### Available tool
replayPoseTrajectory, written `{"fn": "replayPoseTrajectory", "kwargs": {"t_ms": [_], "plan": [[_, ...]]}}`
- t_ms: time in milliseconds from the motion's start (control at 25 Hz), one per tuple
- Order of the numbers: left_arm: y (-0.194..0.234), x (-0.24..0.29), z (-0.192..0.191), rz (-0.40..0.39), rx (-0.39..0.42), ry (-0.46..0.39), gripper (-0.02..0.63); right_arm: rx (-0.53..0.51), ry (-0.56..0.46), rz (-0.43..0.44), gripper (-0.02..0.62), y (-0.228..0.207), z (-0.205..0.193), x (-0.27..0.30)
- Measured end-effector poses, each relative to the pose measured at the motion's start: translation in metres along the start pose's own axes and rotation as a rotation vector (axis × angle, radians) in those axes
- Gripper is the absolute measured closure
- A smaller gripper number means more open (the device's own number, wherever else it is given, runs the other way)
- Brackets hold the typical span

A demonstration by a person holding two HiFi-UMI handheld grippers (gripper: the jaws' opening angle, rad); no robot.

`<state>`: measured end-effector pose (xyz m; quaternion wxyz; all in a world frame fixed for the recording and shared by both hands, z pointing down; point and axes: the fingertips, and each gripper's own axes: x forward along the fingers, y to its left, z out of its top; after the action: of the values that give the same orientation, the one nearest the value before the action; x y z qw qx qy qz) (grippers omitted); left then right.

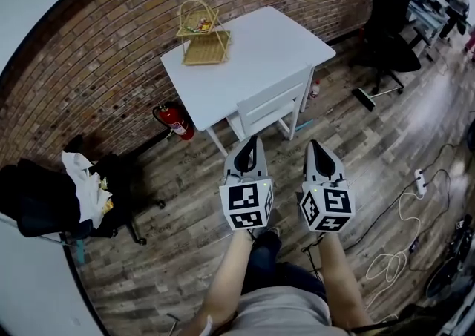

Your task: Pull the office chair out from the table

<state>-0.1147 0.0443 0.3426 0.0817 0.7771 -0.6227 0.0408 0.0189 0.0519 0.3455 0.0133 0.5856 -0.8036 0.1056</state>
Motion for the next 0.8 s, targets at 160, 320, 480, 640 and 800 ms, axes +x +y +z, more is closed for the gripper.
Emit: {"fn": "replayPoseTrajectory", "kwargs": {"t_ms": [160, 320, 480, 640, 800], "plan": [[0.016, 0.025, 0.0, -0.005, -0.001, 0.012, 0.594, 0.009, 0.005, -0.005, 0.583, 0.002, 0.002, 0.03], [0.024, 0.046, 0.0, -0.013, 0.0, 0.023, 0.594, 0.016, 0.011, -0.013, 0.583, -0.003, 0.004, 0.049], [0.026, 0.063, -0.002, -0.019, -0.004, 0.035, 0.594, 0.024, 0.025, -0.022, 0.583, -0.013, 0.0, 0.06], [0.024, 0.078, -0.004, -0.017, -0.004, 0.042, 0.595, 0.028, 0.03, -0.018, 0.583, -0.024, 0.0, 0.069], [0.022, 0.096, -0.004, -0.01, -0.01, 0.05, 0.594, 0.022, 0.032, -0.009, 0.583, -0.035, 0.004, 0.084]]}}
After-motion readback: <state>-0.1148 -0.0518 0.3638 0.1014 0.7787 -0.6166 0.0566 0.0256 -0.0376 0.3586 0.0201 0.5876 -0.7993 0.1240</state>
